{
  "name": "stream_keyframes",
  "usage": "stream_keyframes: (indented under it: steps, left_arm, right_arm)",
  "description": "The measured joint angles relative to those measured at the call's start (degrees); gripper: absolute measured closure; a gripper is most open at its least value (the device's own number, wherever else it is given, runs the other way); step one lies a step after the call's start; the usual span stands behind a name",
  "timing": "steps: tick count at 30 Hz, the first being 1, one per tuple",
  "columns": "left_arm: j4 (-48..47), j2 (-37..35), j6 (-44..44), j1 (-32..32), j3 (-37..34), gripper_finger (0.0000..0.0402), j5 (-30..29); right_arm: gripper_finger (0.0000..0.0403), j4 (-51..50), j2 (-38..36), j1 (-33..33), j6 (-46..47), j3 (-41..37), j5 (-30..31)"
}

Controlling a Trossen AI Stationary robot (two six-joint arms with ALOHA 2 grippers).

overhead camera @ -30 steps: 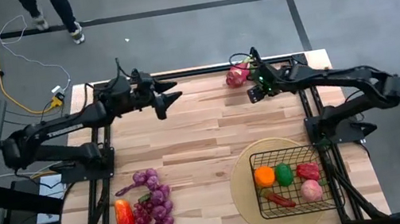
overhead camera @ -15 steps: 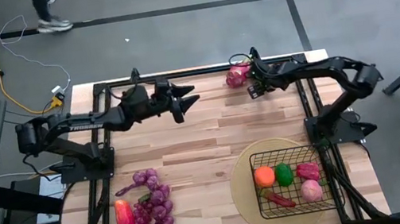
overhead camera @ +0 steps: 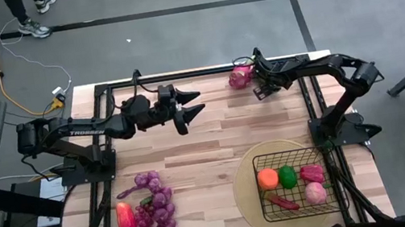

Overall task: Build produce basket
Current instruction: Put the cucumber into the wire basket

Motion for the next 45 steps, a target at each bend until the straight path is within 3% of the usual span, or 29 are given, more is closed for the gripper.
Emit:
stream_keyframes:
  steps: [6, 13, 20, 25, 29, 36, 45]
  left_arm:
    - [1.59, -0.38, 2.85, -1.09, 0.0, 0.0124, -1.22]
    - [-0.48, -4.39, 5.64, -0.26, 1.86, 0.0124, 0.68]
    - [-15.85, -11.72, 6.52, 1.16, 3.98, 0.0124, 6.38]
    - [-25.77, -18.39, 7.05, 1.28, 4.13, 0.0124, 7.86]
    - [-29.31, -21.64, 8.42, -0.27, 4.13, 0.0124, 8.25]
    - [-27.81, -21.96, 11.03, -4.07, 4.13, 0.0124, 8.0]
    - [-16.8, -15.97, 8.96, -6.53, 4.09, 0.0124, 9.29]
  right_arm:
    - [0.0328, -6.98, -3.51, 0.0, -2.29, -0.13, 1.07]
    - [0.0333, -17.75, -13.54, 1.48, 0.2, -0.13, 1.02]
    - [0.0327, -23.11, -32.51, 9.48, 14.11, -0.13, -0.99]
    - [0.033, -15.37, -43.92, 22.19, 21.24, -0.13, -2.51]
    - [0.0328, -5.25, -47.65, 33.15, 21.13, -0.09, -1.83]
    - [0.0326, 10.23, -45.72, 47.47, 20.75, -0.07, 3.26]
    - [0.0325, 21.36, -39.18, 55.16, 17.13, -0.07, 3.93]
